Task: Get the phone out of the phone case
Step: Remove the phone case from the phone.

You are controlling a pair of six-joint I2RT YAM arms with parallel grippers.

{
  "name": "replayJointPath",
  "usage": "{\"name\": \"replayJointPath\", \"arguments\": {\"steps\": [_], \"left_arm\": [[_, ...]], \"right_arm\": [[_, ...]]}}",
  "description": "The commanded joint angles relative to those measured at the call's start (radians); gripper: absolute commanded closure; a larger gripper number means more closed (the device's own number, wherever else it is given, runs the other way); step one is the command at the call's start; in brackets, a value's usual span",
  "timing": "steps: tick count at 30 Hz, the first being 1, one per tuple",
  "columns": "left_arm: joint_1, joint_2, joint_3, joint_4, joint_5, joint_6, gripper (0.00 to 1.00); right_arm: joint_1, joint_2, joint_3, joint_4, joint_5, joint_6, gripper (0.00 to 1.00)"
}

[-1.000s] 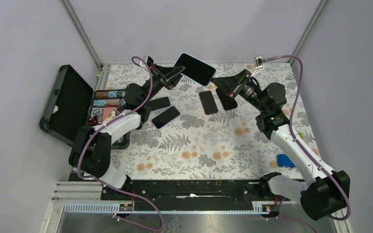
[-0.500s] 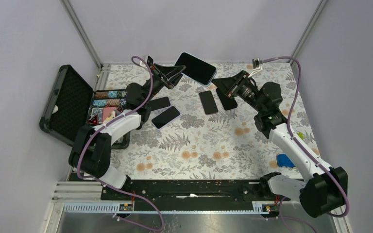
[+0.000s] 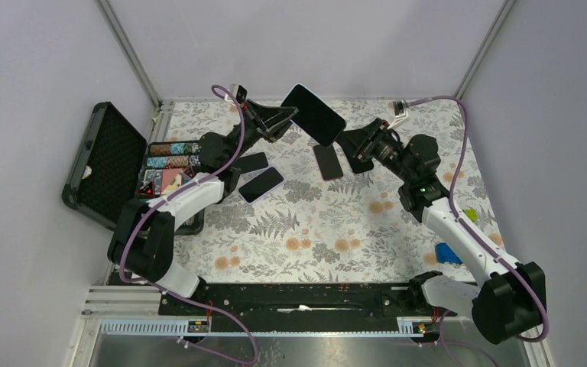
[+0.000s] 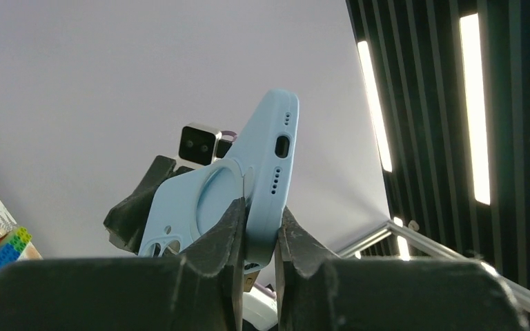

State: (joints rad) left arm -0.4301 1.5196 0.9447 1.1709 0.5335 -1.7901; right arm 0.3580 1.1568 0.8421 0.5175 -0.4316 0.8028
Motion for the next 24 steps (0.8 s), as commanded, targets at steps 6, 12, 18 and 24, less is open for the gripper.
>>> {"name": "replayJointPath", "arguments": {"steps": [6,12,18,24], "left_arm": [[-0.043,-0.044,0.044,0.286,0.082,-0.116,1.00],[-0.041,-0.004,0.036,0.285,0.076,-0.099,1.00],[-0.042,-0.003,0.003,0.284,0.078,-0.074,1.00],[-0.043,-0.029,-0.098,0.280,0.079,-0.024,1.00]], "right_arm": [[-0.008,-0.068,-0.108,0.047,0.015,-0.026,0.34],[-0.008,-0.062,-0.180,0.369,-0.269,0.047,0.28],[-0.007,-0.101,-0.239,0.331,-0.188,0.045,0.41],[-0.009,-0.141,-0.263,0.328,-0.152,0.032,0.61]]}}
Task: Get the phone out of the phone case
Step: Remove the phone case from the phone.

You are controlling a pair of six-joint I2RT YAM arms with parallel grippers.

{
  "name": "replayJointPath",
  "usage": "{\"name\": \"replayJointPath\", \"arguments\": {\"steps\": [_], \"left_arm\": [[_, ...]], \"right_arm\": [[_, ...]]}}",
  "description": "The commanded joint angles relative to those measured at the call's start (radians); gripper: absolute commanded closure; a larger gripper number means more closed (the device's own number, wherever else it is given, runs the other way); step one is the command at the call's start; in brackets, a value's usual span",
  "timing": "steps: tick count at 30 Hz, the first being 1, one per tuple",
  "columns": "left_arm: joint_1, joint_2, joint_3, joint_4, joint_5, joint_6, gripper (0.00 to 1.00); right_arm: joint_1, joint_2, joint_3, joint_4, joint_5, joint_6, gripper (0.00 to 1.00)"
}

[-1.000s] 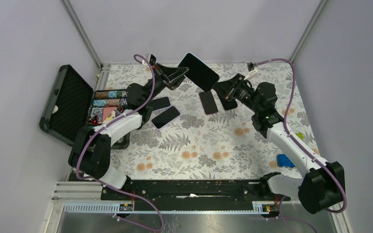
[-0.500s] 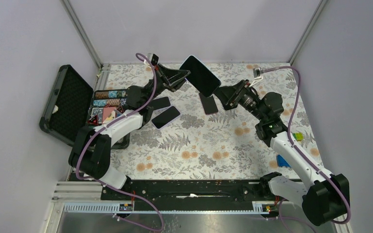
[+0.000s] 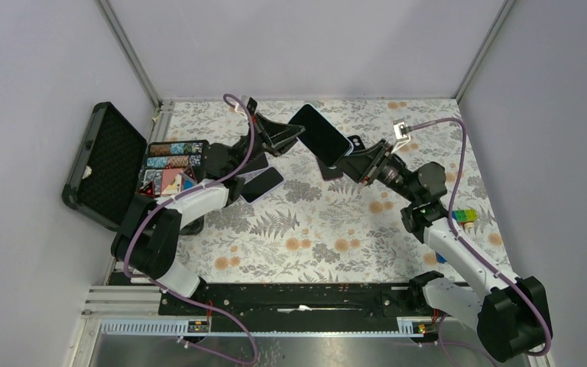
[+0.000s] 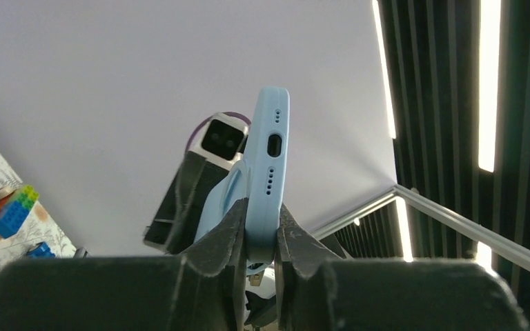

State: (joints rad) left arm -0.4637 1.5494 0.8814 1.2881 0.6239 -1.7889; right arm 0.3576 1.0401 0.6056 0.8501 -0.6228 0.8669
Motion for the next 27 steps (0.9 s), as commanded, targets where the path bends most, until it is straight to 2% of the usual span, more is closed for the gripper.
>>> {"name": "replayJointPath", "arguments": {"steps": [1,3,4,6,11,12,14,15,16,22,24,27], "left_arm": [[-0.011,-0.060,-0.050,0.163,-0.011,-0.020,1.00],[-0.018,-0.057,-0.076,0.163,-0.008,-0.006,1.00],[-0.020,-0.054,-0.086,0.163,-0.007,-0.003,1.00],[-0.026,-0.048,-0.103,0.163,-0.009,0.014,1.00],[-0.043,-0.017,-0.135,0.162,-0.016,0.035,1.00],[-0.045,-0.010,-0.139,0.162,-0.019,0.039,1.00],[-0.050,-0.002,-0.150,0.162,-0.026,0.063,1.00],[-0.052,0.000,-0.170,0.161,-0.034,0.076,0.96],[-0.052,0.003,-0.187,0.162,-0.044,0.089,0.86],[-0.044,0.052,-0.295,0.159,-0.071,0.190,0.44],[-0.044,0.081,-0.334,0.155,-0.097,0.228,0.37],[-0.043,0.119,-0.402,0.157,-0.132,0.267,0.31]], "right_arm": [[-0.008,-0.032,-0.039,0.012,0.044,-0.022,0.61],[-0.008,-0.041,-0.064,0.049,0.047,0.001,0.60],[-0.007,-0.043,-0.078,0.068,0.047,0.021,0.62],[-0.007,-0.034,-0.086,0.104,0.048,0.077,0.72],[-0.007,0.033,-0.097,0.240,0.020,0.215,0.76],[-0.008,0.045,-0.100,0.252,0.020,0.230,0.79],[-0.007,0.067,-0.107,0.274,0.015,0.251,0.92],[-0.006,0.076,-0.113,0.276,0.015,0.263,0.97],[-0.006,0.084,-0.125,0.280,0.019,0.276,1.00],[-0.006,0.064,-0.187,0.305,0.029,0.297,1.00],[-0.007,0.043,-0.194,0.274,0.029,0.275,1.00],[-0.007,0.011,-0.203,0.184,0.032,0.220,1.00]]}}
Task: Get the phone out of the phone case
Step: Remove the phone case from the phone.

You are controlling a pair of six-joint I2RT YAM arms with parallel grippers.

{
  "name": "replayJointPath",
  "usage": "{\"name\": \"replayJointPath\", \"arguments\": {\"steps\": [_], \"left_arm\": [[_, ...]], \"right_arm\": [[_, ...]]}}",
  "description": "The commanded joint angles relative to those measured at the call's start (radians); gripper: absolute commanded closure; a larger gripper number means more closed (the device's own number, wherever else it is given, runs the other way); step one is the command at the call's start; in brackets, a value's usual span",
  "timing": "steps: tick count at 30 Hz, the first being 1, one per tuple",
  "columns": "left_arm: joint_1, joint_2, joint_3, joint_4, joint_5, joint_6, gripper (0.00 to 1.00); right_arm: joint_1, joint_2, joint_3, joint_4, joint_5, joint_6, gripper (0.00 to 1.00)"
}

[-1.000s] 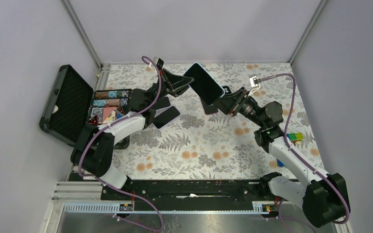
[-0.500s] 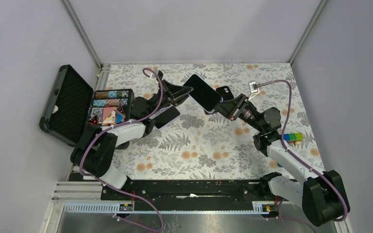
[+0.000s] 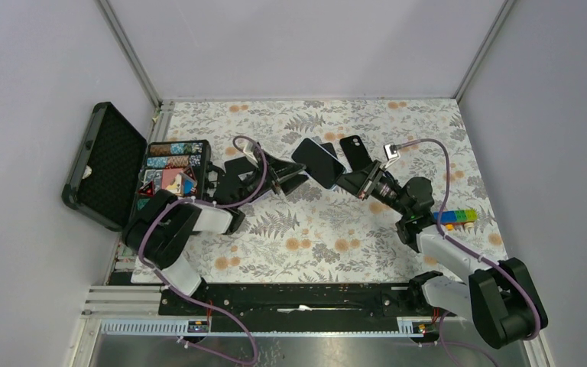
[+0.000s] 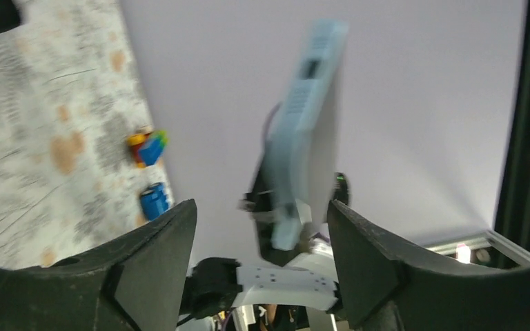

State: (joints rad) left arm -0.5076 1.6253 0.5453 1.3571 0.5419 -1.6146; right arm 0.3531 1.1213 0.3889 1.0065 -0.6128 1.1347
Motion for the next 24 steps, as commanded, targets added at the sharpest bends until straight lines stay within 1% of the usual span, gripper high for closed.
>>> {"name": "replayJointPath", "arguments": {"steps": [1,6,9,11,13,14,16,18,20,22,24], "left_arm": [[0.000,0.052,-0.084,0.089,-0.062,0.110,0.31],[0.000,0.039,-0.152,0.094,-0.077,0.198,0.28],[-0.002,-0.032,-0.208,0.091,-0.071,0.272,0.26],[-0.002,-0.102,-0.243,0.075,-0.072,0.319,0.25],[-0.010,-0.171,-0.258,-0.003,-0.078,0.387,0.25],[-0.024,-0.208,-0.255,-0.066,-0.089,0.436,0.25],[-0.072,-0.291,-0.213,-0.273,-0.138,0.564,0.25],[-0.158,-0.369,-0.114,-0.606,-0.256,0.748,0.25],[-0.260,-0.410,0.019,-0.895,-0.425,0.969,0.25],[-0.319,-0.409,0.128,-1.060,-0.527,1.061,0.25],[-0.347,-0.387,0.213,-1.151,-0.577,1.135,0.25]], "right_arm": [[-0.003,-0.079,0.008,0.003,0.027,-0.074,1.00],[-0.003,-0.090,-0.030,-0.057,0.050,-0.112,1.00],[-0.003,-0.091,-0.020,-0.206,0.093,-0.116,1.00],[-0.003,-0.087,-0.024,-0.262,0.121,-0.115,1.00],[-0.004,-0.077,-0.024,-0.310,0.138,-0.111,1.00],[-0.003,-0.070,-0.026,-0.319,0.141,-0.107,1.00],[-0.002,-0.062,-0.031,-0.324,0.140,-0.087,1.00],[-0.003,-0.056,-0.036,-0.339,0.139,-0.066,1.00],[-0.003,-0.060,-0.031,-0.402,0.145,-0.063,1.00],[-0.003,-0.074,-0.009,-0.536,0.163,-0.066,1.00],[-0.003,-0.092,0.006,-0.619,0.174,-0.058,1.00]]}}
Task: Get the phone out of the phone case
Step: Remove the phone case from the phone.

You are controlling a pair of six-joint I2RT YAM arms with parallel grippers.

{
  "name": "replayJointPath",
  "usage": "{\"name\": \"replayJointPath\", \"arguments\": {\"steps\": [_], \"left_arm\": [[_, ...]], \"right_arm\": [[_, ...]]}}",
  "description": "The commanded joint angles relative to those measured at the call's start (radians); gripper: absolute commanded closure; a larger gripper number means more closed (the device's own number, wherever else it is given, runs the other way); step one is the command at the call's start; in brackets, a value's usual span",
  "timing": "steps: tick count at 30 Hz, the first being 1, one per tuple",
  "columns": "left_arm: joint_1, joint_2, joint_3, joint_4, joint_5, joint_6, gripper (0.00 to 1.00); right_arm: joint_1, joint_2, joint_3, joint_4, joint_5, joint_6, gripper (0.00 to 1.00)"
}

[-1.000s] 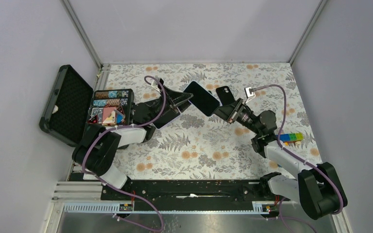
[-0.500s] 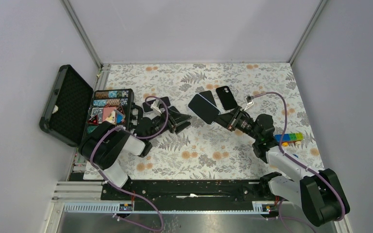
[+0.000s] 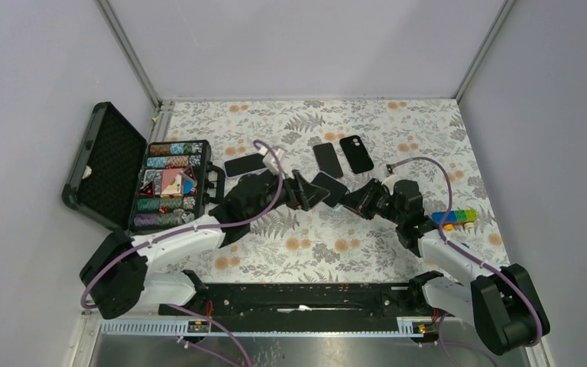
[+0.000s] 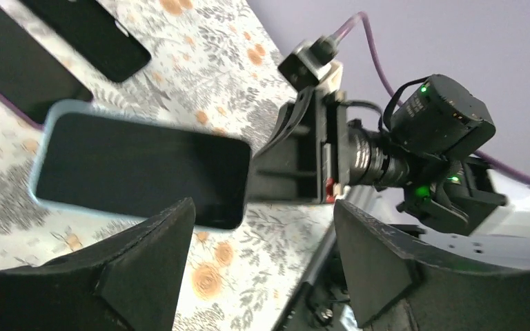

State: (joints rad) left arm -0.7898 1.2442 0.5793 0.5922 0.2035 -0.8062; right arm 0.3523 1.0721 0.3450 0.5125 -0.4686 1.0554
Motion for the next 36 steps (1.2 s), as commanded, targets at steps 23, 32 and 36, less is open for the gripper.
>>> {"name": "replayJointPath", "arguments": {"steps": [23,32,36], "left_arm": [[-0.299,0.288,0.538,-0.727,-0.455,0.568,0.50],[-0.299,0.300,0.527,-0.714,-0.451,0.548,0.39],[-0.299,0.319,0.543,-0.727,-0.439,0.540,0.41]], "right_arm": [[-0.002,-0.057,0.080,-0.191,0.000,0.101,1.00],[-0.003,-0.038,0.078,-0.179,-0.002,0.112,1.00],[-0.003,-0.032,0.075,-0.167,-0.004,0.113,1.00]]}}
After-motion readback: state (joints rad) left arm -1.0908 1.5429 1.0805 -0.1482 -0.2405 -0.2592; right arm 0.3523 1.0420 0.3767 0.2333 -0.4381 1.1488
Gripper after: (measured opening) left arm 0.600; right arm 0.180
